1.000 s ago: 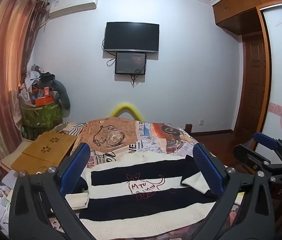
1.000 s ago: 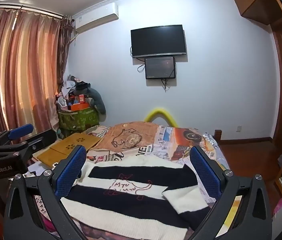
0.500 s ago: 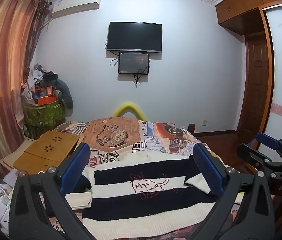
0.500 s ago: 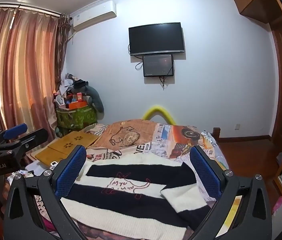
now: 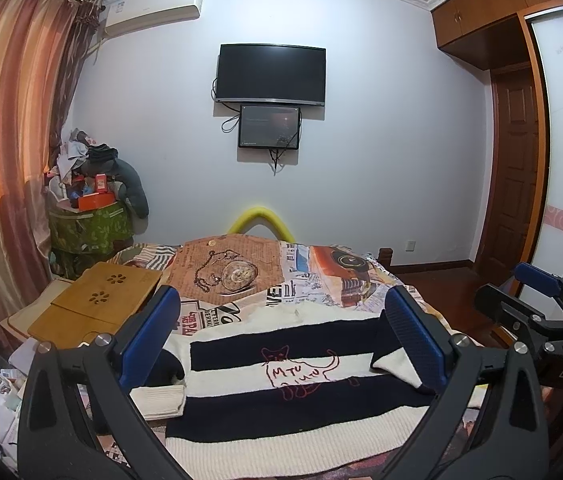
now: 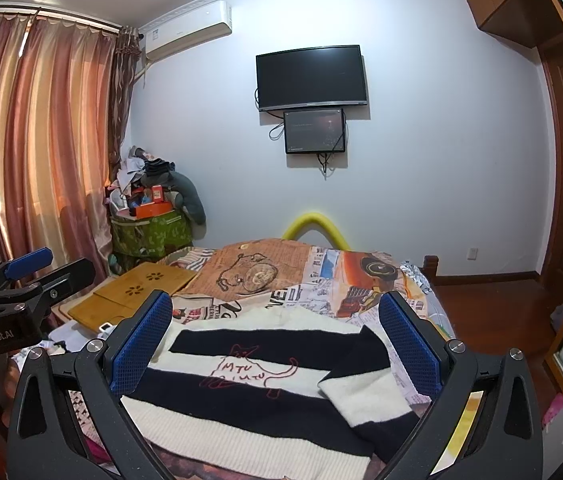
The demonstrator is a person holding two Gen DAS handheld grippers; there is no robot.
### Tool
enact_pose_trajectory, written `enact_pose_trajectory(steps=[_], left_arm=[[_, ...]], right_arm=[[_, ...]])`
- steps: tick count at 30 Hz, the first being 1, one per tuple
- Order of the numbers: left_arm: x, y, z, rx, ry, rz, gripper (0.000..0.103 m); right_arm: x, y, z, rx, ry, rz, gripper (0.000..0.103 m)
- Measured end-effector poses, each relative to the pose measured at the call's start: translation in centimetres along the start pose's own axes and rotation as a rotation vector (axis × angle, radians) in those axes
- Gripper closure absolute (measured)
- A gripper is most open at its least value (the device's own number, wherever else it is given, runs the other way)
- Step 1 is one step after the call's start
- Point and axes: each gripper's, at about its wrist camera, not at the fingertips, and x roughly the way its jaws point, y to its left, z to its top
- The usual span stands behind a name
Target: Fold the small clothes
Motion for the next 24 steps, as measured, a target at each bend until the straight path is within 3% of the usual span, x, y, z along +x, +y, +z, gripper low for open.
enact_pose_trajectory(steps=[24], left_arm=[[0.27, 0.01, -0.49, -0.004, -0.002, 0.01, 0.0]], right_arm=[[0.33, -0.07, -0.21, -0.005, 0.005, 0.0, 0.0]])
